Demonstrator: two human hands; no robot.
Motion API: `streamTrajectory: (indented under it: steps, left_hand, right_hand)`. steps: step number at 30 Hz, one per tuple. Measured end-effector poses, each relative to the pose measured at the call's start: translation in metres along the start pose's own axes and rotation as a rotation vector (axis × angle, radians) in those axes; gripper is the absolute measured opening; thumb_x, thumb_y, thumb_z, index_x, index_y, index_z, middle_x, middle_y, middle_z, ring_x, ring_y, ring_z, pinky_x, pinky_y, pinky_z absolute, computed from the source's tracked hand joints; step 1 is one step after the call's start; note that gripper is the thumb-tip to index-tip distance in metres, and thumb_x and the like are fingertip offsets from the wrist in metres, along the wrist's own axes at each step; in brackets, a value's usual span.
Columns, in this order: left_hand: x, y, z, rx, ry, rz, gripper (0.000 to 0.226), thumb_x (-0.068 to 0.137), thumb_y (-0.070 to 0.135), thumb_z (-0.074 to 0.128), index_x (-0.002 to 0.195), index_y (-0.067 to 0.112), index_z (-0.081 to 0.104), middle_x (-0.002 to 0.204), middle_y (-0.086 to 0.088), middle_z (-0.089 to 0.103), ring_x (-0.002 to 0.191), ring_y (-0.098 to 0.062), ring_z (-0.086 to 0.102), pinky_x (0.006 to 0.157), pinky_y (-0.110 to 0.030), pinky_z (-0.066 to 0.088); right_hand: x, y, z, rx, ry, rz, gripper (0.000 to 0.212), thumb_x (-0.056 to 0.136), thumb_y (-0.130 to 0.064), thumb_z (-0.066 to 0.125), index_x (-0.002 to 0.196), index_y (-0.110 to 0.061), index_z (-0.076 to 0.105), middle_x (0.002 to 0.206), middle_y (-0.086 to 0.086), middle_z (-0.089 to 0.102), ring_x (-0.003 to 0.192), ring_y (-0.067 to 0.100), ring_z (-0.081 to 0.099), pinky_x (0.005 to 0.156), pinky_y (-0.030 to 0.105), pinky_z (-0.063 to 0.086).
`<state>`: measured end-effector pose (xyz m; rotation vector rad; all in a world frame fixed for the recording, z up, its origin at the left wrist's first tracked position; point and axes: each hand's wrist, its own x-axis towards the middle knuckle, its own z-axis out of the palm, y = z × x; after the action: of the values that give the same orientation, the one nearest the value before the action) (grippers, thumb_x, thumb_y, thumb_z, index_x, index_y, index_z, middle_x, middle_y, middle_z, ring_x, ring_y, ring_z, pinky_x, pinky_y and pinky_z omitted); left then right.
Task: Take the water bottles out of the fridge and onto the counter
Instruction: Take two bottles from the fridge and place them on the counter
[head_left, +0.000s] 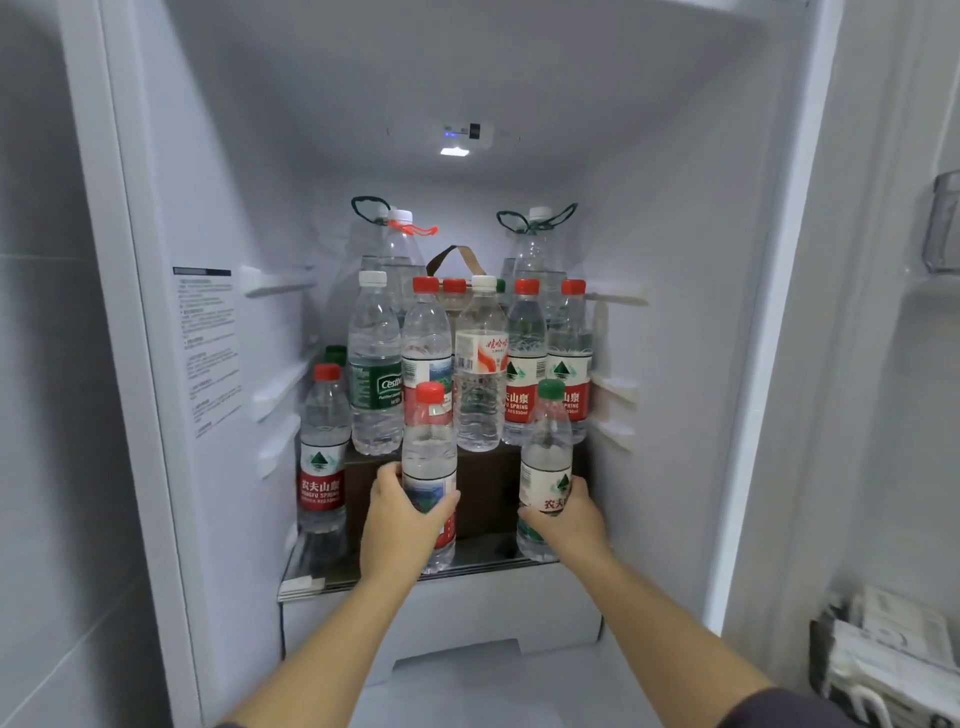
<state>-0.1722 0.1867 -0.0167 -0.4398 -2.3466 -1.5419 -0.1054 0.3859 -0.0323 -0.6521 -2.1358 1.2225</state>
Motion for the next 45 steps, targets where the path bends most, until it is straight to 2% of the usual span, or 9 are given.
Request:
streamTrajectory:
  steps: [8,12,20,24,31,35,38,41,45]
  left_hand:
    - [-0.001,-0.015,0.000,0.005,-0.020,0.049,0.053,0.068,0.040,0.085,0.106,0.021,0.053,0.110,0.001,0.064,0.098,-0.017,0.062,0.079,-0.034,0.054]
    - [0.001,-0.020,-0.001,-0.037,-0.085,0.043,0.056,0.068,0.039,0.086,0.110,0.022,0.052,0.112,0.003,0.063,0.102,-0.017,0.062,0.085,-0.039,0.055]
    - [0.008,-0.032,0.009,-0.270,-0.237,-0.061,0.071,0.070,0.033,0.086,0.128,0.025,0.046,0.110,0.012,0.059,0.102,-0.011,0.059,0.082,-0.024,0.047]
    - [0.016,-0.037,0.014,-0.364,-0.312,-0.081,0.066,0.070,0.027,0.087,0.123,0.031,0.048,0.105,0.018,0.060,0.102,-0.009,0.061,0.080,-0.024,0.048]
    - [-0.002,-0.032,0.005,-0.450,-0.308,-0.045,0.066,0.070,0.017,0.087,0.124,0.030,0.051,0.109,0.012,0.060,0.103,-0.013,0.059,0.086,-0.028,0.046]
    - [-0.035,-0.022,-0.003,-0.497,-0.294,0.038,0.066,0.067,0.013,0.088,0.114,0.040,0.051,0.101,0.029,0.060,0.090,0.014,0.061,0.068,-0.003,0.045]
    - [-0.064,-0.017,-0.009,-0.556,-0.306,0.056,0.066,0.066,0.008,0.088,0.110,0.043,0.052,0.094,0.036,0.065,0.089,0.023,0.058,0.065,0.002,0.044]
    - [-0.096,-0.014,-0.015,-0.567,-0.345,0.040,0.068,0.065,0.009,0.087,0.112,0.045,0.052,0.094,0.044,0.062,0.091,0.021,0.059,0.065,-0.001,0.046]
    - [-0.141,-0.012,-0.019,-0.576,-0.425,-0.010,0.070,0.065,0.014,0.088,0.121,0.038,0.054,0.102,0.031,0.062,0.093,0.009,0.061,0.076,-0.017,0.046]
  right_hand:
    - [-0.016,-0.003,0.012,0.027,-0.036,-0.033,0.058,0.072,-0.031,0.086,0.114,-0.029,0.046,0.102,-0.012,0.055,0.096,0.010,0.054,0.076,0.023,0.042]
    - [-0.022,-0.015,0.022,0.025,-0.136,-0.042,0.064,0.071,-0.026,0.087,0.118,-0.028,0.043,0.108,-0.012,0.054,0.102,0.010,0.053,0.085,0.027,0.045]
    - [-0.025,-0.018,0.024,0.225,-0.191,-0.054,0.069,0.075,-0.014,0.084,0.128,-0.024,0.042,0.110,-0.016,0.057,0.102,0.002,0.056,0.085,0.021,0.046]
    - [-0.027,-0.019,0.027,0.259,-0.164,-0.074,0.065,0.075,-0.012,0.083,0.129,-0.020,0.047,0.120,-0.003,0.063,0.110,0.009,0.060,0.094,0.029,0.050]
    - [-0.056,-0.014,0.014,0.230,-0.008,-0.074,0.062,0.074,-0.014,0.085,0.124,-0.026,0.049,0.111,-0.012,0.063,0.100,-0.001,0.061,0.089,0.021,0.051]
    - [-0.089,-0.013,-0.001,0.285,0.076,-0.061,0.065,0.069,-0.022,0.086,0.127,-0.017,0.056,0.116,0.001,0.068,0.106,0.016,0.065,0.091,0.033,0.056]
    - [-0.121,-0.013,-0.018,0.276,0.099,-0.072,0.058,0.064,-0.028,0.081,0.116,-0.020,0.058,0.101,-0.002,0.071,0.091,0.010,0.069,0.073,0.022,0.057]
    - [-0.155,-0.006,-0.038,0.252,0.112,-0.040,0.055,0.070,-0.018,0.084,0.116,-0.025,0.055,0.099,-0.006,0.069,0.087,0.002,0.066,0.065,0.012,0.052]
    - [-0.206,0.006,-0.062,0.238,0.123,0.010,0.057,0.068,-0.021,0.084,0.116,-0.028,0.053,0.096,-0.008,0.069,0.087,0.004,0.068,0.067,0.016,0.054]
